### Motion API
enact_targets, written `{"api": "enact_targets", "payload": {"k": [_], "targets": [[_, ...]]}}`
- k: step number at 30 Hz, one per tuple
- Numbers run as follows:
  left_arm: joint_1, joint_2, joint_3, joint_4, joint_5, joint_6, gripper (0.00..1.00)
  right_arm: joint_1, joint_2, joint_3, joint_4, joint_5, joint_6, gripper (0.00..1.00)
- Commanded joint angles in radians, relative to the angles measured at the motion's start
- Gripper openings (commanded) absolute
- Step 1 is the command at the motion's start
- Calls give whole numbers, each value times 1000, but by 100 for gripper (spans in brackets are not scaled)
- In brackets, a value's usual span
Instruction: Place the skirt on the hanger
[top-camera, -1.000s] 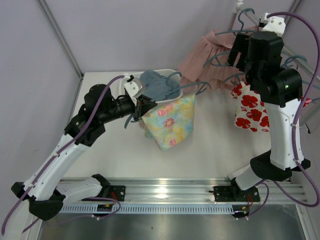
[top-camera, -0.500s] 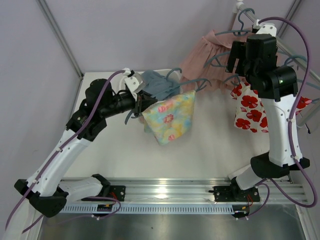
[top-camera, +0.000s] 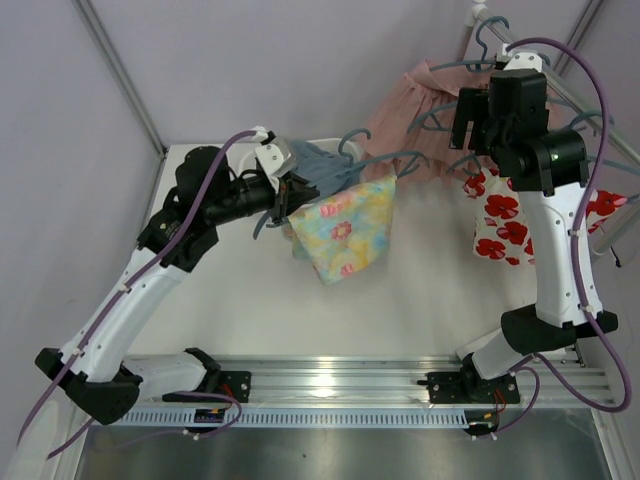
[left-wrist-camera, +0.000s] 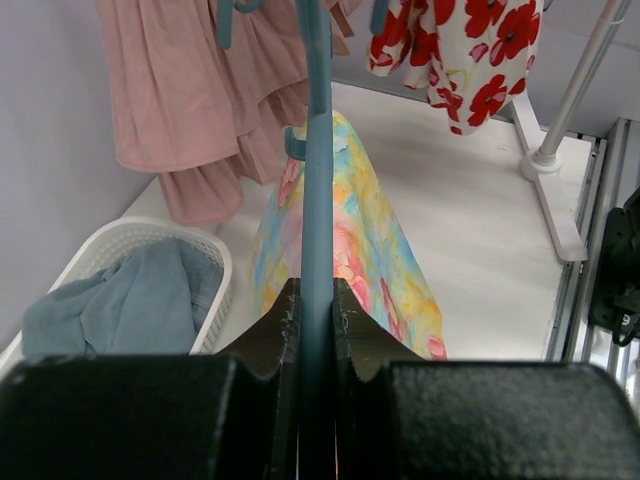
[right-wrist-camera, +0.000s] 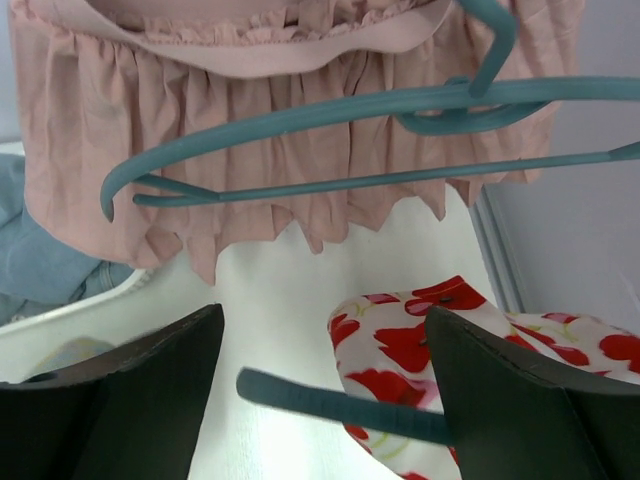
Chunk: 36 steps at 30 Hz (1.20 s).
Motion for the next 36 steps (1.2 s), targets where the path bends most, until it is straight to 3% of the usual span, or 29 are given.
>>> {"api": "enact_targets", "payload": {"k": [1, 13, 21, 29, 32, 36], "targets": [[20, 4, 80, 100, 49, 44, 0, -7, -24, -16, -29, -44, -19, 87], [18, 107, 176, 137, 171, 0, 0, -16, -138, -39, -89, -170, 33, 84], [-95, 277, 371, 111, 121, 17, 0, -15, -177, 95, -86, -317, 28, 84], [-175, 535, 710, 53, 15, 17, 0, -16, -288, 92, 113, -478, 33, 86], [-195, 650, 854, 44, -51, -9, 0, -15, -360, 41, 242, -569, 33, 87], [-206, 750, 970, 91, -63, -70, 0, -16, -446, -86, 379, -554, 60, 88]]}}
